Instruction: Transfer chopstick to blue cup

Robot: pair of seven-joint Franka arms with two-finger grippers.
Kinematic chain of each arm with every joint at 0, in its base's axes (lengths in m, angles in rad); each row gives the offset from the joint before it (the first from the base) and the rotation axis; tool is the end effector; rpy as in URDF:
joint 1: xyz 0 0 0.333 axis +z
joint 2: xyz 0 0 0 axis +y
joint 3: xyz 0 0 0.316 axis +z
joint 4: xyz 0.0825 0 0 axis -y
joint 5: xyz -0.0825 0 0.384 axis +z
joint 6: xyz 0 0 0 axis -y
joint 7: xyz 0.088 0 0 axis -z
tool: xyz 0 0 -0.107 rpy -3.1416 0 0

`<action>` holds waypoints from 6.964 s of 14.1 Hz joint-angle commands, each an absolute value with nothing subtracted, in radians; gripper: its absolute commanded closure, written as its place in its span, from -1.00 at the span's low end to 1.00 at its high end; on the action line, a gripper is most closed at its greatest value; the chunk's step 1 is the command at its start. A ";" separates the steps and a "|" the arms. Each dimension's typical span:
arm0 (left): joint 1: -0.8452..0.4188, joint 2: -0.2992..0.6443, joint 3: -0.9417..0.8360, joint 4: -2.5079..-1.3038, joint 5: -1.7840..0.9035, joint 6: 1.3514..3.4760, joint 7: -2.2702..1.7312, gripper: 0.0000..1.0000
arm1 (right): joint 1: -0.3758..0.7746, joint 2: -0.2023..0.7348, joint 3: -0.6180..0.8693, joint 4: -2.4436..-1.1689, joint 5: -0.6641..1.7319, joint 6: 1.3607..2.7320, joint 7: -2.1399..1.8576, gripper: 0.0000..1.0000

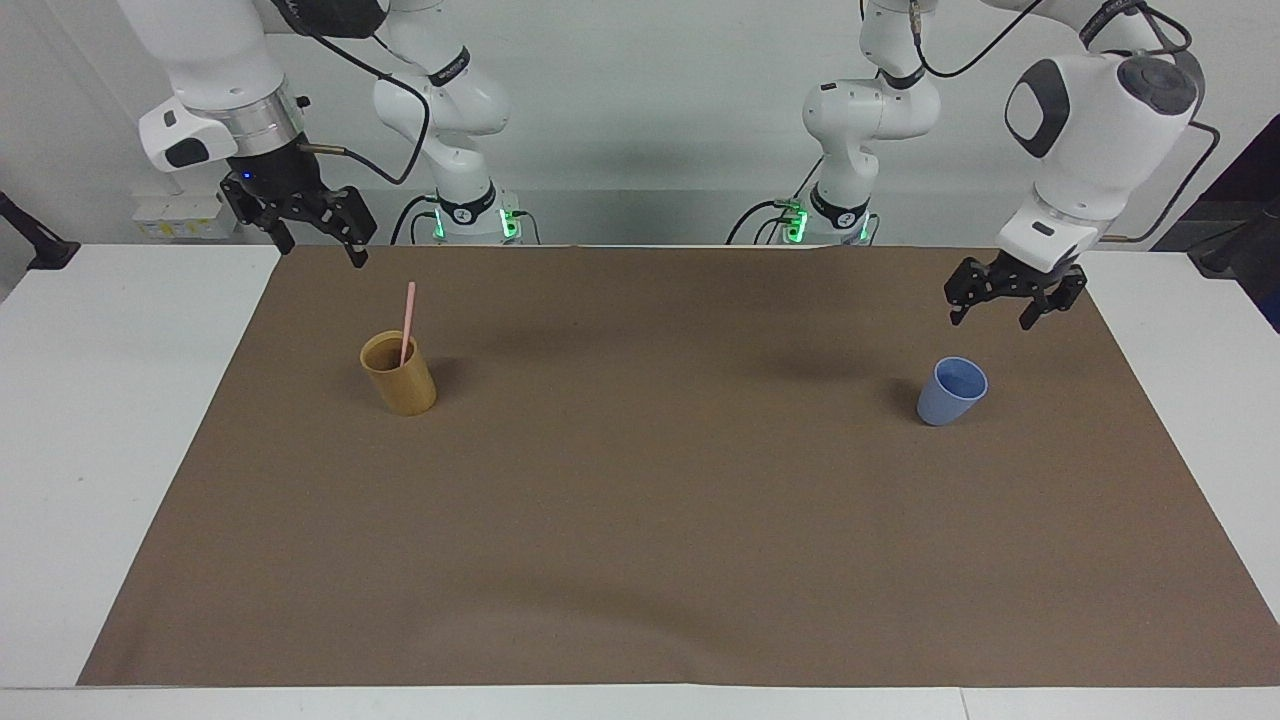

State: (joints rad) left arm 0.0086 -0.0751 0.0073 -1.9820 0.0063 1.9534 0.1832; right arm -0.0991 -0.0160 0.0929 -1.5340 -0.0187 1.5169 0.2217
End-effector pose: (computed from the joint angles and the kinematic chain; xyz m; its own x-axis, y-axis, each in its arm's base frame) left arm 0.5411 0.0091 0.5027 0.9846 -0.1688 0.0447 -0.1684 -0.9856 -0.0138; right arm 0.5444 -0.0050 0.6458 0.9739 -0.2269 0.0033 -0.2269 -0.9737 0.0199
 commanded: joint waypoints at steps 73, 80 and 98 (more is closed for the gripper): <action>-0.177 -0.074 0.012 -1.617 -0.021 1.539 -0.028 -1.00 | -0.054 -0.281 0.107 -2.180 -0.017 1.807 0.109 1.00; -0.135 -0.071 0.014 -1.582 0.031 1.506 0.072 -1.00 | -0.080 -0.250 0.097 -1.893 0.115 1.531 0.156 1.00; -0.052 -0.071 0.012 -1.583 0.023 1.494 0.172 -1.00 | 0.181 -0.074 0.183 -1.646 0.679 1.742 1.211 1.00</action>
